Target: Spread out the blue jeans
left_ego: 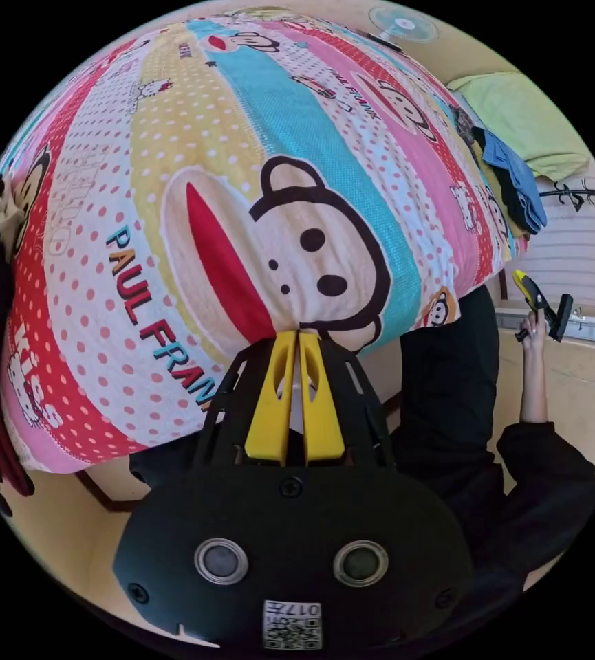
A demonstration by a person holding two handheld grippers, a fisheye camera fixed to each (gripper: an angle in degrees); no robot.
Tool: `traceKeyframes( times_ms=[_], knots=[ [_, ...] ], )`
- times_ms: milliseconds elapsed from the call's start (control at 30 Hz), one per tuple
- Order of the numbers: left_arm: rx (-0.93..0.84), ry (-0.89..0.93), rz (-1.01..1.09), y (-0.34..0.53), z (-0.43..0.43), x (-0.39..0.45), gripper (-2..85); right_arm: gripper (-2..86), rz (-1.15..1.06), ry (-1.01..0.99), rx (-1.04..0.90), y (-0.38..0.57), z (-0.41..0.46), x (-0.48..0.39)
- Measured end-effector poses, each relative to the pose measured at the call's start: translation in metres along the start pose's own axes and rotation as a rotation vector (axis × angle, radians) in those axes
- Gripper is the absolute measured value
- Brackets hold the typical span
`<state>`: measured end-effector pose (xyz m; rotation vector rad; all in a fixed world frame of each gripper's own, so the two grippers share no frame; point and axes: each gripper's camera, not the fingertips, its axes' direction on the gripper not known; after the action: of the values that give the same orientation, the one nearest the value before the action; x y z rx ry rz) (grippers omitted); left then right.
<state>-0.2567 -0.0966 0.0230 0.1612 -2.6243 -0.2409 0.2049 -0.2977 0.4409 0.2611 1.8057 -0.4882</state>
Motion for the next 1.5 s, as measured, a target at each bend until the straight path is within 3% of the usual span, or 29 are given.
traceKeyframes(
  times_ms=[267, 333, 433, 467, 567, 733, 833, 900, 1000, 1033, 1133, 1267, 1400, 1500],
  knots=[
    [0.117, 0.021, -0.127, 0.018, 0.014, 0.001, -1.0, 14.6, 0.073, 0.267, 0.372, -0.166, -0.108, 0.058],
    [0.126, 0.039, -0.133, 0.021, 0.018, -0.001, -1.0, 14.7, 0.139, 0.298, 0.351, -0.198, -0.109, 0.071],
    [0.143, 0.08, -0.135, 0.025, 0.022, -0.008, -1.0, 13.9, 0.266, 0.258, 0.156, -0.246, -0.075, 0.09],
    [0.148, 0.091, -0.135, 0.026, 0.023, -0.009, -1.0, 12.1, 0.296, 0.343, 0.13, -0.257, -0.066, 0.08],
    [0.176, 0.16, -0.143, 0.033, 0.029, -0.02, -1.0, 8.0, 0.194, 0.449, 0.21, -0.277, -0.059, 0.015],
    [0.231, 0.119, -0.1, 0.047, 0.036, -0.016, -1.0, 5.4, -0.212, 0.184, 0.233, -0.296, -0.029, -0.14],
    [0.246, 0.1, -0.091, 0.052, 0.039, -0.015, -1.0, 5.1, -0.565, -0.138, 0.127, -0.278, 0.007, -0.254],
    [0.261, 0.12, -0.091, 0.058, 0.04, -0.019, -0.9, 5.4, -0.841, -0.518, -0.071, -0.244, 0.039, -0.337],
    [0.284, 0.2, -0.084, 0.074, 0.039, -0.028, -0.5, 5.7, -0.934, -0.615, -0.342, -0.2, 0.094, -0.406],
    [0.271, 0.241, -0.078, 0.082, 0.039, -0.032, 0.0, 5.5, -0.941, -0.612, -0.353, -0.192, 0.102, -0.411],
    [0.242, 0.296, -0.049, 0.106, 0.043, -0.037, 3.7, 5.9, -0.859, -0.581, -0.278, -0.176, 0.116, -0.39],
    [0.275, 0.283, -0.049, 0.13, 0.04, -0.04, 5.8, 7.8, -0.57, -0.511, -0.12, -0.171, 0.12, -0.291],
    [0.38, 0.283, 0.004, 0.117, 0.021, -0.028, 8.3, 7.6, -0.273, -0.393, -0.151, -0.146, 0.144, -0.185],
    [0.346, 0.262, 0.146, 0.069, 0.008, 0.006, 9.0, 2.4, -0.328, -0.403, 0.0, -0.107, 0.145, -0.142]
  ],
)
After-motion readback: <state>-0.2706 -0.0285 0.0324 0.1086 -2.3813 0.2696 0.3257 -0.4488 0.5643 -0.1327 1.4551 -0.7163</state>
